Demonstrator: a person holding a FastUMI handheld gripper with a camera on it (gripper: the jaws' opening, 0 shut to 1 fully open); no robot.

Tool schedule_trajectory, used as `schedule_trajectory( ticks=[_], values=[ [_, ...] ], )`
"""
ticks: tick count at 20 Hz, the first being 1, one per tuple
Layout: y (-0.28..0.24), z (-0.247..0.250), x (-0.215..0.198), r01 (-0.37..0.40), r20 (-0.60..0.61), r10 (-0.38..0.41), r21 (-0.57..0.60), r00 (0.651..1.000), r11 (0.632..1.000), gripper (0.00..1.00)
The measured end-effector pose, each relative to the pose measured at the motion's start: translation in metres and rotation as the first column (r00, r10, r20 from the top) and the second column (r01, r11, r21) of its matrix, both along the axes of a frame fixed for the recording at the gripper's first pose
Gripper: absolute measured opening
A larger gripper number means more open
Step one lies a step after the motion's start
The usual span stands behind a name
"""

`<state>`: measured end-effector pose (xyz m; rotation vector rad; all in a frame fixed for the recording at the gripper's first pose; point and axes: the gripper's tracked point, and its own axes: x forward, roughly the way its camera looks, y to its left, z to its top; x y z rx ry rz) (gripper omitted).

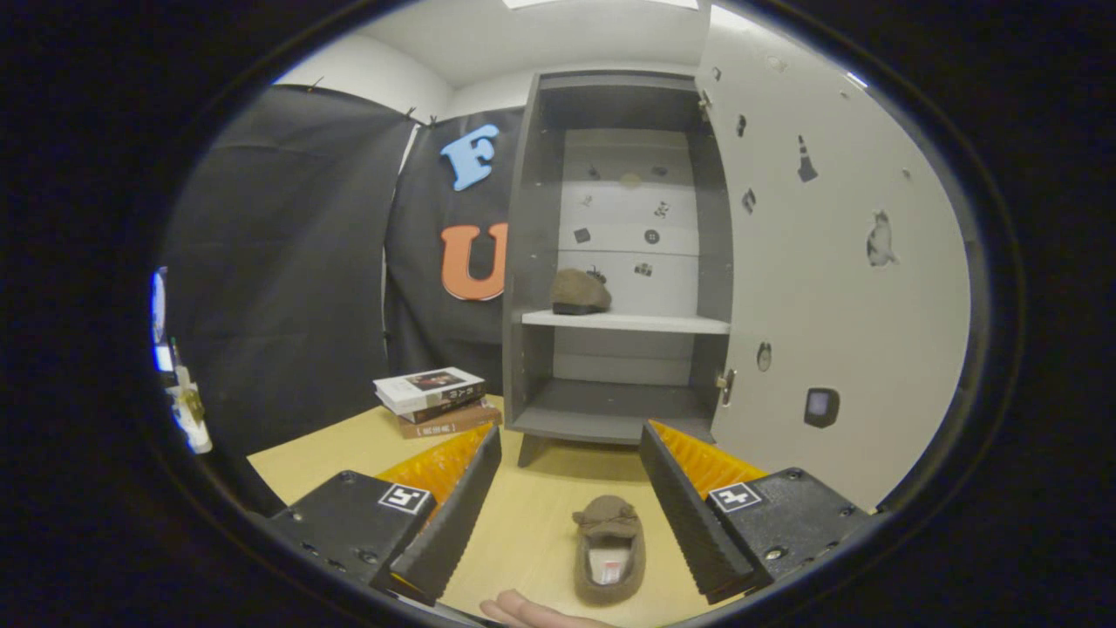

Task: Open the shoe cabinet door, grab the shoes and put them into the shoe cabinet, then close the shoe cabinet door.

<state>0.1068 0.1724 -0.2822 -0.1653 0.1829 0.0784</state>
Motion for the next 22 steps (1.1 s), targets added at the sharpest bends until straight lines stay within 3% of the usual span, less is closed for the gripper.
schedule_trajectory(
  ticks=[5, 10, 14, 16, 18, 22],
  values=[
    [-0.012, -0.08, 0.029, 0.034, -0.143, -0.037, -0.021, 0.989, 0.999, 1.0],
    [-0.028, -0.162, 0.046, 0.1, -0.346, -0.085, 0.027, 0.934, 0.995, 0.97],
    [-0.039, -0.182, 0.046, 0.18, -0.416, -0.152, 0.028, 0.897, 0.983, 0.85],
    [-0.034, -0.184, 0.036, 0.185, -0.435, -0.152, 0.034, 0.888, 0.982, 0.82],
    [-0.035, -0.201, 0.03, 0.199, -0.493, -0.161, 0.025, 0.855, 0.98, 0.67],
    [-0.048, -0.219, 0.06, 0.238, -0.522, -0.194, 0.019, 0.831, 0.971, 0.58]
  ],
)
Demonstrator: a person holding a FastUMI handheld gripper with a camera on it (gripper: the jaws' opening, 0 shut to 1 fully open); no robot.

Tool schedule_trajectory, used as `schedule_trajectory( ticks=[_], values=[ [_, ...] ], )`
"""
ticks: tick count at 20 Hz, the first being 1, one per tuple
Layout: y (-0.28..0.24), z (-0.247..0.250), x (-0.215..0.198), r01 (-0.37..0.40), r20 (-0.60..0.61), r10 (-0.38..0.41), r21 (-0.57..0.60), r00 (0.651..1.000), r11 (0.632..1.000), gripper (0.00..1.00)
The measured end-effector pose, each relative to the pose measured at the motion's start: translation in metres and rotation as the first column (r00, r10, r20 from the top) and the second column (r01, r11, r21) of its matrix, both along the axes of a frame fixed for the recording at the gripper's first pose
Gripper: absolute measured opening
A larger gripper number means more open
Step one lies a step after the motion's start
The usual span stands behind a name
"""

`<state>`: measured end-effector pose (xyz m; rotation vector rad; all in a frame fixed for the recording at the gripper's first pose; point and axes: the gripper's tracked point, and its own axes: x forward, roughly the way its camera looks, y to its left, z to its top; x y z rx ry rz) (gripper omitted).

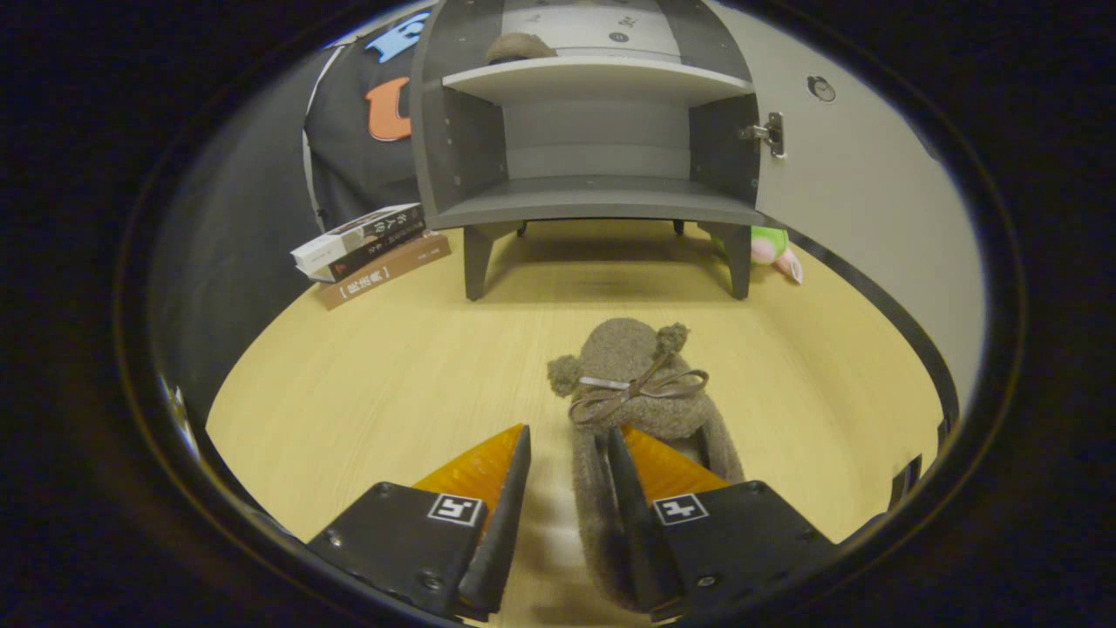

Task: Open the shoe cabinet door, grab the shoes and put them into the shoe cabinet, then close the shoe cabinet door.

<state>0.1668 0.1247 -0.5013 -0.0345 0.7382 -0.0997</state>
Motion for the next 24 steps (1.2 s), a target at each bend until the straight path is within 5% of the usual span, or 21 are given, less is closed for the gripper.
schedule_trajectory(
  ticks=[2, 4, 10, 13, 19, 24],
  values=[
    [-0.003, -0.005, 0.006, 0.005, -0.013, -0.005, 0.007, 1.0, 1.0, 0.21],
    [-0.002, 0.006, 0.003, -0.005, 0.031, 0.005, 0.004, 0.999, 1.0, 0.13],
    [0.012, 0.07, -0.013, -0.092, 0.193, 0.092, -0.012, 0.977, 0.996, 0.1],
    [0.015, 0.125, -0.017, -0.1, 0.301, 0.127, -0.104, 0.945, 0.99, 0.1],
    [0.054, 0.242, -0.027, -0.19, 0.41, 0.22, -0.112, 0.885, 0.975, 0.1],
    [0.066, 0.344, -0.029, -0.182, 0.506, 0.268, -0.214, 0.82, 0.96, 0.1]
  ],
)
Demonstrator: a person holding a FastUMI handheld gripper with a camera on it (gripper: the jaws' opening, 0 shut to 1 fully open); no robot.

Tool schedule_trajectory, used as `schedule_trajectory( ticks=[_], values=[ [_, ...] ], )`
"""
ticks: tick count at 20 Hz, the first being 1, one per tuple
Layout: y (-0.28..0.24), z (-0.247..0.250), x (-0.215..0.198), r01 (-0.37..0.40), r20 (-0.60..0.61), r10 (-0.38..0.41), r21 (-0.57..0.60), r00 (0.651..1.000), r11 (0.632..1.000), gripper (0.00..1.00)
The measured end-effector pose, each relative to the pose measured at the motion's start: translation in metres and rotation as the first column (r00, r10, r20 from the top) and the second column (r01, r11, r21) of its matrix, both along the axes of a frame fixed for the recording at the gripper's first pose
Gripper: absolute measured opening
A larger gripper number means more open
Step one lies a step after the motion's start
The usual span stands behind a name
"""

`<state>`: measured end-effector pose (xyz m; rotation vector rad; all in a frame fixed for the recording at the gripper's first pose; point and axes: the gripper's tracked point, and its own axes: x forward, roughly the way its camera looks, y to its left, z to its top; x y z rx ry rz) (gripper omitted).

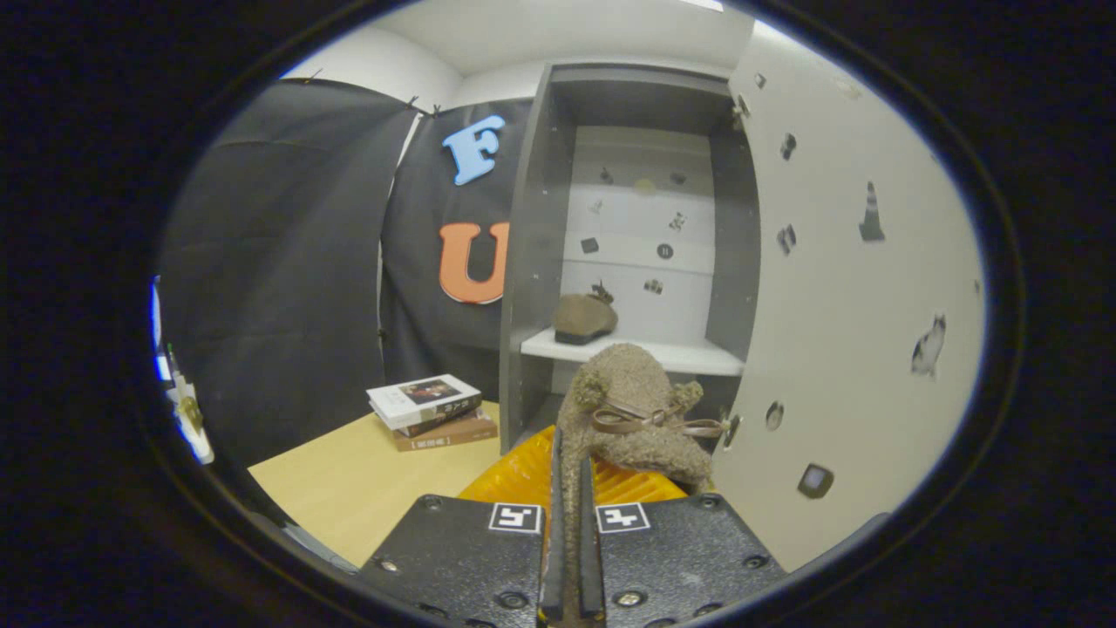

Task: Open the shoe cabinet door, grab the shoes and put them into the shoe cabinet, then close the shoe cabinet door.

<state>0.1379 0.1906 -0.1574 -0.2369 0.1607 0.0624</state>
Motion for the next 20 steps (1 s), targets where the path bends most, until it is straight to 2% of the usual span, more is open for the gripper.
schedule_trajectory(
  ticks=[4, 10, 16, 20],
  values=[
    [0.015, 0.073, 0.003, -0.024, 0.089, 0.027, -0.038, 0.996, 0.999, 0.1],
    [0.026, 0.162, 0.037, -0.035, 0.079, 0.037, -0.028, 0.996, 0.999, 0.1],
    [0.01, 0.213, 0.114, 0.047, 0.126, -0.043, -0.03, 0.991, 0.998, 0.1],
    [-0.018, 0.201, 0.191, 0.133, 0.12, -0.131, -0.006, 0.984, 0.991, 0.11]
  ],
)
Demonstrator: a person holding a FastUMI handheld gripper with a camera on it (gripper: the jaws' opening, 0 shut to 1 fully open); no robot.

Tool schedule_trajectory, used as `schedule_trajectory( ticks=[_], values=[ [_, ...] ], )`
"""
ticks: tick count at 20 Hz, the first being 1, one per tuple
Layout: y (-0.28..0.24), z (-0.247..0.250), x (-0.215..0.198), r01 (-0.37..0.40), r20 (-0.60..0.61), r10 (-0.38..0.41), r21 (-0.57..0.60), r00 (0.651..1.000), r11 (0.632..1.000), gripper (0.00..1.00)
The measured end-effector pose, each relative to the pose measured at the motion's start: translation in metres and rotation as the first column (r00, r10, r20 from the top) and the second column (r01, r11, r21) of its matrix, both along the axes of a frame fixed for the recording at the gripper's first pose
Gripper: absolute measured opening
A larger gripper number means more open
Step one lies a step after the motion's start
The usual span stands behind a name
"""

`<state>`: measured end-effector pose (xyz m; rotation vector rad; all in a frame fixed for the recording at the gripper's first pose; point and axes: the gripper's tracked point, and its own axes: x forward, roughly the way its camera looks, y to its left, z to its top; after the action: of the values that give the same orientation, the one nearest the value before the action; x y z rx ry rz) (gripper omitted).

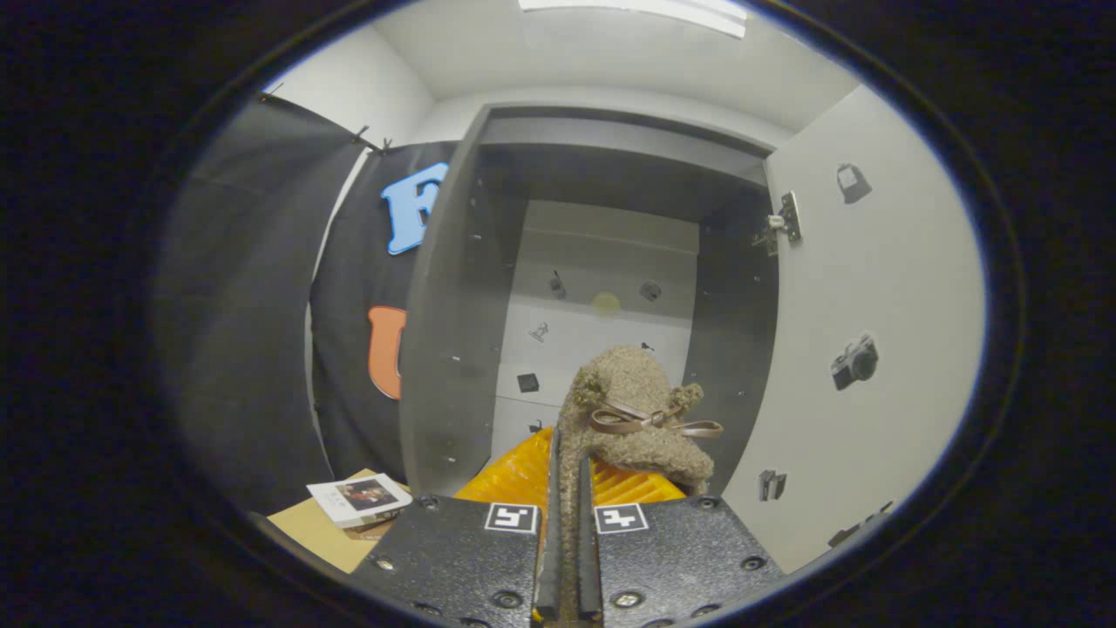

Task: Open the shoe cabinet door, grab the shoes and put them into the shoe cabinet, then close the shoe cabinet door.

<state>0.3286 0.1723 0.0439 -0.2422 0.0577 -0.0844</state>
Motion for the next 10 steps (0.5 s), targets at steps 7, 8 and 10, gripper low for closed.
schedule_trajectory(
  ticks=[7, 8, 10],
  values=[
    [-0.042, -0.06, 0.116, 0.056, -0.137, -0.061, -0.039, 0.989, 0.998, 0.11],
    [-0.045, -0.07, 0.126, 0.06, -0.155, -0.066, -0.044, 0.986, 0.997, 0.11],
    [-0.051, -0.088, 0.146, 0.064, -0.187, -0.072, -0.047, 0.98, 0.997, 0.11]
  ],
)
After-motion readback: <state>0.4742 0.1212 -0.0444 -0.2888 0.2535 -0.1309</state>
